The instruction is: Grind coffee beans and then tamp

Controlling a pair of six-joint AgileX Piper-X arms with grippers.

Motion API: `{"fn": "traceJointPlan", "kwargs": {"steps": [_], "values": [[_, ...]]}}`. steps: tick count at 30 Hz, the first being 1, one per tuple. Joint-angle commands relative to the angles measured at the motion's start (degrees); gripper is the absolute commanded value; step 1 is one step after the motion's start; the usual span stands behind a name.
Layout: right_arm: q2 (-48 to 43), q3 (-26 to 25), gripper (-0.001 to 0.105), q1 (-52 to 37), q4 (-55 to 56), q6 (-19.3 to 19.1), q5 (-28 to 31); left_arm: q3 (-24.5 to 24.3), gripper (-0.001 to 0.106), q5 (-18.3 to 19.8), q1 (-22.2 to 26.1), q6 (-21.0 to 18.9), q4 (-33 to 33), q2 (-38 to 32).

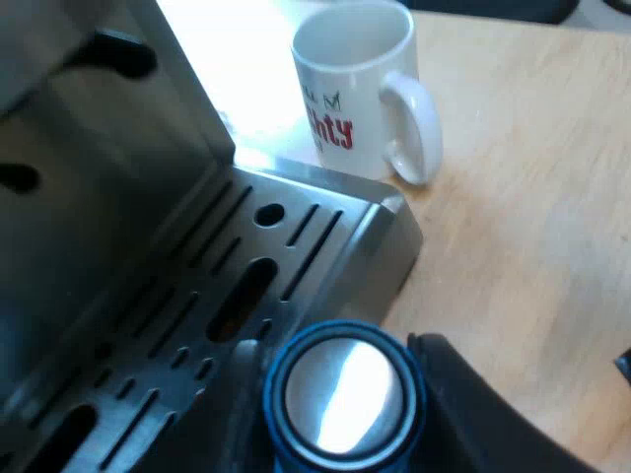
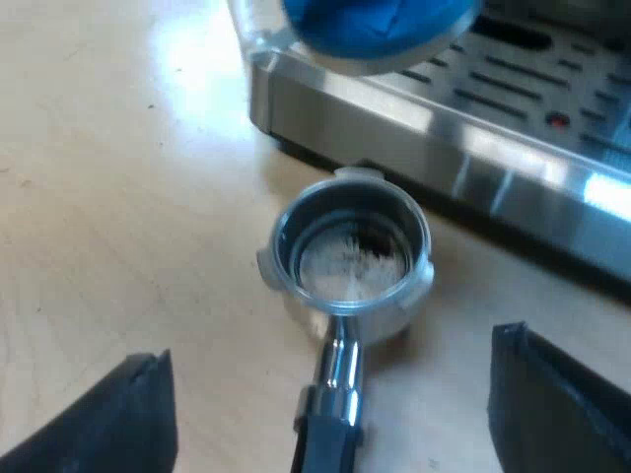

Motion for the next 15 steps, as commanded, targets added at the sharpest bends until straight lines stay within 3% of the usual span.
{"fn": "traceJointPlan", "kwargs": {"steps": [1,6,15], "values": [[0.0,0.0,0.067,1.6,-2.7,-8.1,0.1,-0.4,0.019,-3.7,-0.1,-0.1,2.0,-1.8],[0.0,0.0,0.067,3.6,-3.0,-9.9,0.1,-0.4,0.019,-5.6,0.6,-0.1,4.7,-2.1],[0.0,0.0,0.067,4.1,-3.0,-6.9,0.1,-0.4,0.019,-4.3,10.0,-0.1,12.6,-2.1]]}}
